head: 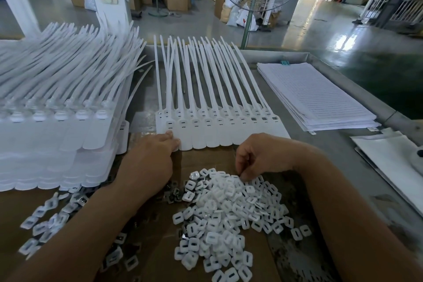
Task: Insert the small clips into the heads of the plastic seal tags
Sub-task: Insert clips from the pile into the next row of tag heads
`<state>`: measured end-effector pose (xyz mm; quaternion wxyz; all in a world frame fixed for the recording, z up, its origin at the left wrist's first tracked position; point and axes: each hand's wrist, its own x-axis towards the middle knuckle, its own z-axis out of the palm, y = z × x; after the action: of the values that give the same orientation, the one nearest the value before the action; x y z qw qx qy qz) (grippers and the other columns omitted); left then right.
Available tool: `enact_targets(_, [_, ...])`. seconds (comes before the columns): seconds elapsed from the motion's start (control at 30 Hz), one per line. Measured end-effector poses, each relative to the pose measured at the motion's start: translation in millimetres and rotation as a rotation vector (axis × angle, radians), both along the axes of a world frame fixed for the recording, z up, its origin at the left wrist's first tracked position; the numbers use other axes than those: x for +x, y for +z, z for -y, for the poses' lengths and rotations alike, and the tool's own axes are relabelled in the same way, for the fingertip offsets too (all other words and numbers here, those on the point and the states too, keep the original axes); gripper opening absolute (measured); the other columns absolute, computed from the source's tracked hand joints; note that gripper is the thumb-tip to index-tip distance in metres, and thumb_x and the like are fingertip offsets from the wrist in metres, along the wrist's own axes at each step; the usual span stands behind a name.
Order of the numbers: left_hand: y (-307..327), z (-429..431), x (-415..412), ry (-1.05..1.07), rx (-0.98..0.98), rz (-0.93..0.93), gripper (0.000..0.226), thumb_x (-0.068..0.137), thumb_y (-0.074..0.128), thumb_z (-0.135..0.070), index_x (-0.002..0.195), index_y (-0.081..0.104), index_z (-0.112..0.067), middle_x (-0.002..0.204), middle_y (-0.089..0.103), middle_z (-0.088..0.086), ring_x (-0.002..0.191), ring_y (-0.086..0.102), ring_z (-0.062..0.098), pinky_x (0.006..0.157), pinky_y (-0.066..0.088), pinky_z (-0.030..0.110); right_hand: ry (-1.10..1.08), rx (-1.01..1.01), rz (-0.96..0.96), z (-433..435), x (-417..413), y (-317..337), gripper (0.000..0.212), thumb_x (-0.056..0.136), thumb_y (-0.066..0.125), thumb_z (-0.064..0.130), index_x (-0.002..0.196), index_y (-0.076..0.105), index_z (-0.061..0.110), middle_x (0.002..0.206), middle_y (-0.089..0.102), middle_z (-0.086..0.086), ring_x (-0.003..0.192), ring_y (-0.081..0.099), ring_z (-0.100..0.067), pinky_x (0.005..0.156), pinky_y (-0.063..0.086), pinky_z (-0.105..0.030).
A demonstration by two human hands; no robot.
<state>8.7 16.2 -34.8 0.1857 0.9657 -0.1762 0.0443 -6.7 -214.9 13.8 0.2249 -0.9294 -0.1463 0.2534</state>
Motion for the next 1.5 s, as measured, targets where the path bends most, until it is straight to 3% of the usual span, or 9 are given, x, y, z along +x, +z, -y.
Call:
enact_targets(0.13, [-0.9,-0.8,-0.2,0.001,0.003,0.009,0.048,0.088,0.042,-0.002,0.133,0.046,-0.017,0.146,0.035,0.001,0.135,0.029,0.019,0.112,0.023,0.033,0.003,-0.004,0.012,1.4,-1.1,2.1,0.014,0.083,0.066,0.021,0.074,0.059,0.03,0.075,0.063,0.013,0.067,0.057,0.004,0.067,0.044,-0.015])
enact_targets(0.3, [-0.6,0.0,-0.1,0.01,0.005,0.002,0.048,0.088,0.042,-0.001,0.133,0.046,-0.018,0.146,0.034,0.001,0.135,0.03,0.019,0.112,0.024,0.035,-0.156,0.195,0.046,6.5,0.4,2.4,0.012,0.092,0.051,0.011,0.082,0.05,0.018,0.075,0.065,0.003,0.064,0.064,-0.002,0.06,0.05,-0.015])
enact_targets(0.53, [-2.9,-1.1,-0.4,0.003,-0.016,0.017,0.048,0.088,0.042,0.0,0.132,0.048,-0.017,0.145,0.036,0.002,0.134,0.031,0.019,0.112,0.024,0.034,-0.432,0.324,0.33,25.0,9.7,-1.0,0.014,0.083,0.064,0.007,0.083,0.057,0.018,0.076,0.065,0.0,0.062,0.063,-0.004,0.057,0.049,-0.013])
enact_targets(0.7, [-4.3,-0.7,-0.9,-0.001,-0.033,0.06,0.047,0.086,0.041,0.002,0.129,0.051,-0.016,0.142,0.04,0.003,0.133,0.033,0.019,0.109,0.023,0.03,-0.683,0.497,0.432,31.4,20.5,-6.6,0.015,0.079,0.069,0.002,0.077,0.065,0.017,0.073,0.066,0.001,0.065,0.064,-0.011,0.068,0.057,-0.022])
enact_targets(0.8, [-5.0,-0.6,-0.5,-0.004,-0.018,0.062,0.049,0.086,0.04,0.002,0.13,0.05,-0.017,0.143,0.039,0.002,0.132,0.033,0.019,0.11,0.022,0.03,-0.754,0.448,0.493,34.2,30.9,-11.4,0.005,0.079,0.07,0.009,0.082,0.069,0.014,0.072,0.065,0.005,0.067,0.06,-0.011,0.069,0.053,-0.024])
enact_targets(0.93, [-5.7,-0.4,0.0,-0.008,-0.012,0.072,0.049,0.085,0.04,0.003,0.129,0.051,-0.017,0.143,0.04,0.002,0.131,0.035,0.02,0.109,0.023,0.029,-0.756,0.388,0.526,37.3,42.6,-20.3,0.009,0.085,0.064,0.011,0.089,0.067,0.018,0.088,0.064,0.002,0.08,0.058,-0.013,0.079,0.046,-0.027])
enact_targets(1.07, [-7.5,-0.6,1.7,-0.017,-0.005,0.075,0.048,0.085,0.04,0.002,0.128,0.052,-0.016,0.142,0.041,0.003,0.131,0.036,0.021,0.111,0.026,0.033,-0.712,0.302,0.501,40.3,52.2,-27.2,0.015,0.088,0.06,0.014,0.081,0.063,0.028,0.094,0.062,0.007,0.091,0.056,-0.012,0.084,0.043,-0.028])
enact_targets(1.27, [-8.9,-1.0,2.4,-0.017,-0.015,0.091,0.047,0.085,0.041,0.003,0.127,0.053,-0.014,0.14,0.043,0.005,0.13,0.038,0.021,0.11,0.026,0.031,-0.675,0.256,0.458,39.5,59.9,-31.0,0.026,0.088,0.06,0.014,0.071,0.061,0.033,0.088,0.062,0.007,0.085,0.056,-0.011,0.076,0.041,-0.024])
enact_targets(1.5, [-8.5,-1.8,2.6,-0.015,-0.002,0.069,0.047,0.086,0.04,0.002,0.129,0.051,-0.015,0.142,0.04,0.004,0.131,0.036,0.02,0.111,0.027,0.035,-0.685,0.232,0.457,38.3,62.1,-30.2,0.011,0.087,0.061,0.013,0.082,0.064,0.022,0.084,0.057,0.008,0.074,0.049,-0.001,0.061,0.035,-0.015])
